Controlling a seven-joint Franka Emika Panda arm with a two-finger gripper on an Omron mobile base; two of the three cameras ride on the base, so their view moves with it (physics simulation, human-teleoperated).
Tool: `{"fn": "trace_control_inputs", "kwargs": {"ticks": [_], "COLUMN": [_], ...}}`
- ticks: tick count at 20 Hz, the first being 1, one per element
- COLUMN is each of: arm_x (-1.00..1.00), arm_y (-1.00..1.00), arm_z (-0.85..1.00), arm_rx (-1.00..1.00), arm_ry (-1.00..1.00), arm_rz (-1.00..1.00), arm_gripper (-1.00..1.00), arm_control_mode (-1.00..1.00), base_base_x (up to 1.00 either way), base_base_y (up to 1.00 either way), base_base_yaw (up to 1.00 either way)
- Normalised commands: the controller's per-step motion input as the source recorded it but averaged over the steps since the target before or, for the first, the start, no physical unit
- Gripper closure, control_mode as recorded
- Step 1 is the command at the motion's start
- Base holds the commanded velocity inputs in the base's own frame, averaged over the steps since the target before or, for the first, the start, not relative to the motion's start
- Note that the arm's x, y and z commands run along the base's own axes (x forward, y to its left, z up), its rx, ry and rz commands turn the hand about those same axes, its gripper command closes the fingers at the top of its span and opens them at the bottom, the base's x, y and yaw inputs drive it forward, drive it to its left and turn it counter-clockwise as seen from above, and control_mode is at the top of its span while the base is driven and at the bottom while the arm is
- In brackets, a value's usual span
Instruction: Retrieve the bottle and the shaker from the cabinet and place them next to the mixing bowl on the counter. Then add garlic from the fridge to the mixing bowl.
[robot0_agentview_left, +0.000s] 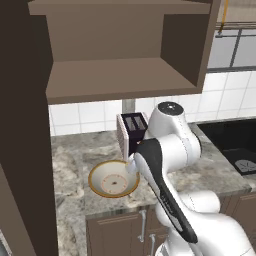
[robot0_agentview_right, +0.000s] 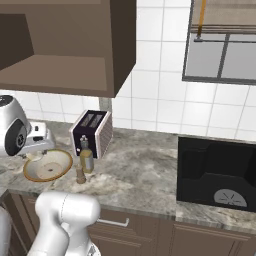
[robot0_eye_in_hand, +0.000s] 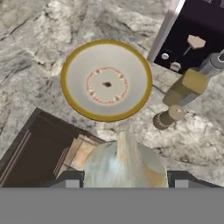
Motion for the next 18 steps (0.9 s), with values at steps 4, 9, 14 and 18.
{"fn": "trace_control_inputs", "kwargs": {"ticks": [4, 9, 14, 18], "arm_x": [0.59, 0.65, 0.72, 0.67], "arm_y": [0.51, 0.49, 0.37, 0.16], "arm_z": [-0.34, -0.55, -0.60, -0.66], "arm_rx": [-0.14, -0.18, -0.16, -0.05], "arm_ry": [0.09, 0.07, 0.07, 0.01], "arm_rz": [0.04, 0.00, 0.00, 0.00], "arm_gripper": [1.00, 1.00, 1.00, 1.00], "arm_control_mode": [-1.00, -1.00, -1.00, -1.00], "base_base_x": [0.00, 0.00, 0.00, 0.00], "base_base_y": [0.00, 0.00, 0.00, 0.00], "base_base_yaw": [0.00, 0.00, 0.00, 0.00]}}
